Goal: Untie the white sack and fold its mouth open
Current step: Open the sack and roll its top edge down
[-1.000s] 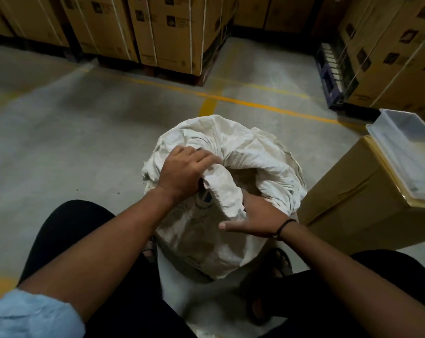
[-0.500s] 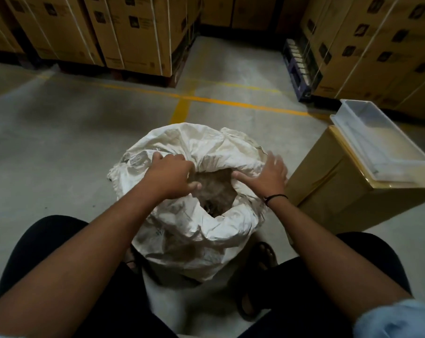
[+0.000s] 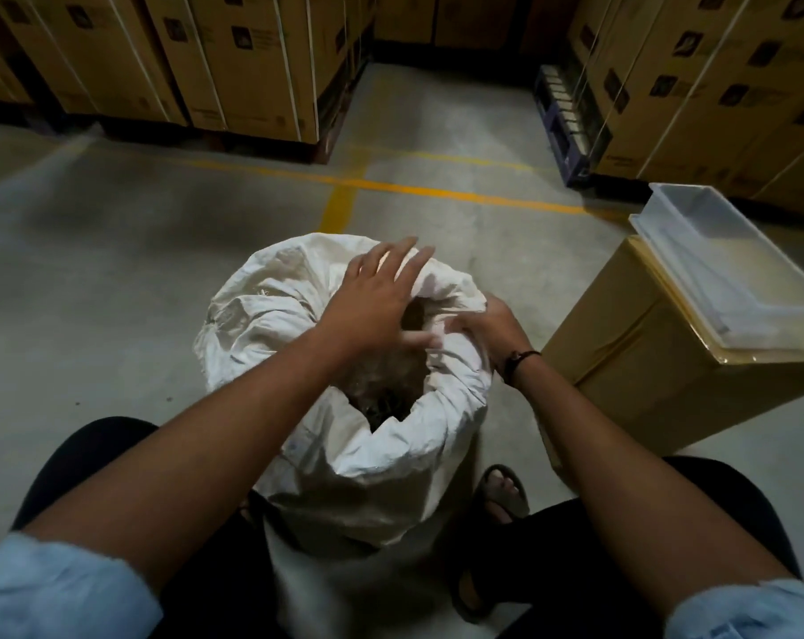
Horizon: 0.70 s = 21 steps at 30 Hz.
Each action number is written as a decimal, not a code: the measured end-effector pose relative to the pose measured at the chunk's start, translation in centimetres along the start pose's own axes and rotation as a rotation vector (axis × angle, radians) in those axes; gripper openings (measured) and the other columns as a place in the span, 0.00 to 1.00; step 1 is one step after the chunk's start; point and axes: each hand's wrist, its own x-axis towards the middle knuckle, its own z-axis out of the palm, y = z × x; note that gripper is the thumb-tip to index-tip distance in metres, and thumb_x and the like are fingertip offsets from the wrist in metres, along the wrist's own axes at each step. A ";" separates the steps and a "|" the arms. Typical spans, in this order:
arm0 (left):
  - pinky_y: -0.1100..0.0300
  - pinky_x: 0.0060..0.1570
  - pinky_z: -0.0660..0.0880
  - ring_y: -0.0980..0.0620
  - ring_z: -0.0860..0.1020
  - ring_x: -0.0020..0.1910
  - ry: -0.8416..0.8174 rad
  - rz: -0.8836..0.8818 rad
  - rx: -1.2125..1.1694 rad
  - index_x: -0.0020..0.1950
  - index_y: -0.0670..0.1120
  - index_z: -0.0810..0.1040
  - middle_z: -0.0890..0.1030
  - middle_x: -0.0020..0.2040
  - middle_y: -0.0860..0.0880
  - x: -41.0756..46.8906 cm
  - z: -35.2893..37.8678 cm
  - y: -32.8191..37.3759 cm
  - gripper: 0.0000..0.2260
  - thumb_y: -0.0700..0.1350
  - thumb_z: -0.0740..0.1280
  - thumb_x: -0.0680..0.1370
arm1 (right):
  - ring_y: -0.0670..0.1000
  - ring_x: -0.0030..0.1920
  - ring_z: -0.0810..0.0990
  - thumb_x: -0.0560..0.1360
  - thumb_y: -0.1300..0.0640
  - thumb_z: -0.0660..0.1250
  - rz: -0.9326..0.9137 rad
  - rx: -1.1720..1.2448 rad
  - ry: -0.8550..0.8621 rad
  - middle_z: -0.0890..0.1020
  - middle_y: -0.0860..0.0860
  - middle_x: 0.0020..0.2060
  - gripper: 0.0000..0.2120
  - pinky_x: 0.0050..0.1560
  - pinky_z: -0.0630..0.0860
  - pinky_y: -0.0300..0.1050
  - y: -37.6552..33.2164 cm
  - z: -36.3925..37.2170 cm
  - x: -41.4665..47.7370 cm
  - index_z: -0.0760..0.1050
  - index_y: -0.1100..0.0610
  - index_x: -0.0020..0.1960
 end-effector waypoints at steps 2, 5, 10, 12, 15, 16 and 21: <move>0.42 0.79 0.47 0.43 0.51 0.81 -0.094 0.021 -0.027 0.83 0.51 0.47 0.53 0.83 0.49 2.3 0.3 -0.6 0.47 0.78 0.50 0.72 | 0.59 0.51 0.83 0.57 0.60 0.73 0.016 0.172 -0.057 0.84 0.60 0.53 0.30 0.59 0.78 0.60 -0.1 -1.2 0.1 0.78 0.65 0.59; 0.42 0.79 0.43 0.43 0.48 0.82 -0.334 -0.006 -0.049 0.83 0.50 0.43 0.53 0.83 0.46 5.1 1.3 -2.2 0.50 0.80 0.38 0.69 | 0.63 0.52 0.81 0.57 0.69 0.67 0.084 0.343 -0.063 0.82 0.64 0.53 0.32 0.62 0.75 0.63 0.6 -2.4 0.3 0.74 0.70 0.61; 0.54 0.57 0.70 0.43 0.78 0.56 -0.538 -0.118 -0.163 0.60 0.41 0.77 0.79 0.63 0.40 6.6 2.5 -3.0 0.35 0.72 0.55 0.77 | 0.71 0.63 0.76 0.51 0.64 0.70 0.154 0.349 -0.123 0.78 0.69 0.61 0.38 0.66 0.71 0.69 2.2 -3.1 2.3 0.74 0.68 0.62; 0.56 0.47 0.68 0.47 0.76 0.42 -0.546 -0.155 -0.223 0.42 0.45 0.75 0.80 0.48 0.43 7.3 2.4 -3.3 0.29 0.72 0.58 0.76 | 0.68 0.58 0.78 0.48 0.58 0.71 0.173 0.136 -0.098 0.81 0.65 0.56 0.39 0.60 0.78 0.62 1.9 -3.5 2.9 0.74 0.66 0.60; 0.55 0.44 0.74 0.50 0.79 0.41 -0.547 -0.135 -0.332 0.41 0.46 0.79 0.82 0.42 0.50 8.1 1.6 -4.7 0.30 0.74 0.67 0.69 | 0.59 0.54 0.77 0.56 0.52 0.76 0.183 -0.666 -0.234 0.77 0.57 0.57 0.43 0.46 0.76 0.49 0.4 -3.6 3.1 0.65 0.57 0.69; 0.58 0.41 0.74 0.53 0.78 0.39 -0.558 -0.111 -0.365 0.41 0.46 0.80 0.81 0.40 0.54 8.1 1.3 -5.0 0.27 0.71 0.71 0.69 | 0.60 0.59 0.75 0.60 0.51 0.78 0.145 -0.912 -0.261 0.73 0.59 0.64 0.49 0.52 0.76 0.52 0.1 -3.5 3.3 0.57 0.55 0.75; 0.73 0.28 0.65 0.63 0.74 0.28 -0.570 -0.013 -0.456 0.32 0.54 0.73 0.75 0.25 0.63 7.7 2.6 -4.8 0.17 0.53 0.79 0.71 | 0.57 0.74 0.65 0.60 0.36 0.76 -0.399 -0.976 -0.321 0.65 0.56 0.76 0.63 0.72 0.64 0.60 -2.7 0.7 3.0 0.40 0.51 0.81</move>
